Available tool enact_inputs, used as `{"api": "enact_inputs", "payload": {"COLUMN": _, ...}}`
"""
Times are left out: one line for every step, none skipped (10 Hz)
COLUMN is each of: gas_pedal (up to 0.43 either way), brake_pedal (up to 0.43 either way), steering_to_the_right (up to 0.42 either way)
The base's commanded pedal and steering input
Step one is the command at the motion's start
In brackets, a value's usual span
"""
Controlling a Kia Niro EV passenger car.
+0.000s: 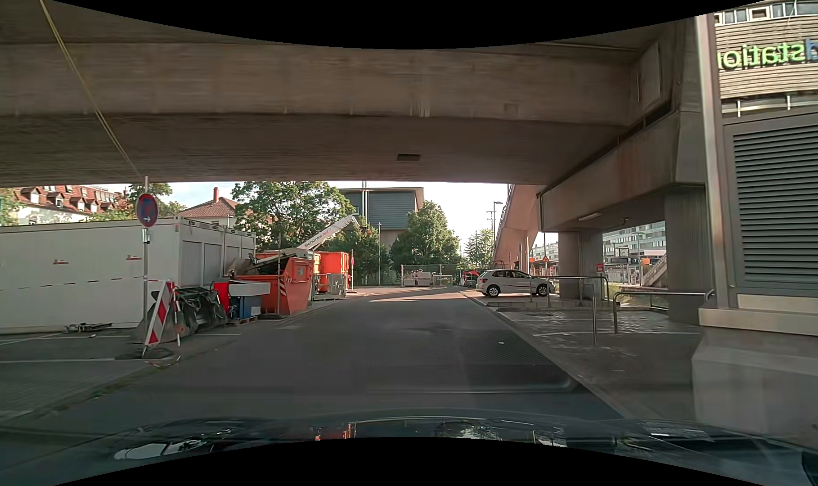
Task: Follow the waypoints while adhering to traffic rules and regulations
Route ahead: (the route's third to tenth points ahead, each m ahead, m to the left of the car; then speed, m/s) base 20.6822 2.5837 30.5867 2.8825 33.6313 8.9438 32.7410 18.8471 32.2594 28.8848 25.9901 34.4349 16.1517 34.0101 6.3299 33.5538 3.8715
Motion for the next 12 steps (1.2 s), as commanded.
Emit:
{"api": "enact_inputs", "payload": {"gas_pedal": 0.028, "brake_pedal": 0.0, "steering_to_the_right": 0.001}}
{"api": "enact_inputs", "payload": {"gas_pedal": 0.028, "brake_pedal": 0.0, "steering_to_the_right": 0.001}}
{"api": "enact_inputs", "payload": {"gas_pedal": 0.028, "brake_pedal": 0.0, "steering_to_the_right": 0.007}}
{"api": "enact_inputs", "payload": {"gas_pedal": 0.028, "brake_pedal": 0.0, "steering_to_the_right": 0.011}}
{"api": "enact_inputs", "payload": {"gas_pedal": 0.028, "brake_pedal": 0.0, "steering_to_the_right": 0.011}}
{"api": "enact_inputs", "payload": {"gas_pedal": 0.028, "brake_pedal": 0.0, "steering_to_the_right": 0.007}}
{"api": "enact_inputs", "payload": {"gas_pedal": 0.028, "brake_pedal": 0.0, "steering_to_the_right": 0.003}}
{"api": "enact_inputs", "payload": {"gas_pedal": 0.028, "brake_pedal": 0.0, "steering_to_the_right": 0.003}}
{"api": "enact_inputs", "payload": {"gas_pedal": 0.028, "brake_pedal": 0.0, "steering_to_the_right": 0.003}}
{"api": "enact_inputs", "payload": {"gas_pedal": 0.028, "brake_pedal": 0.0, "steering_to_the_right": 0.003}}
{"api": "enact_inputs", "payload": {"gas_pedal": 0.028, "brake_pedal": 0.0, "steering_to_the_right": 0.004}}
{"api": "enact_inputs", "payload": {"gas_pedal": 0.028, "brake_pedal": 0.0, "steering_to_the_right": 0.004}}
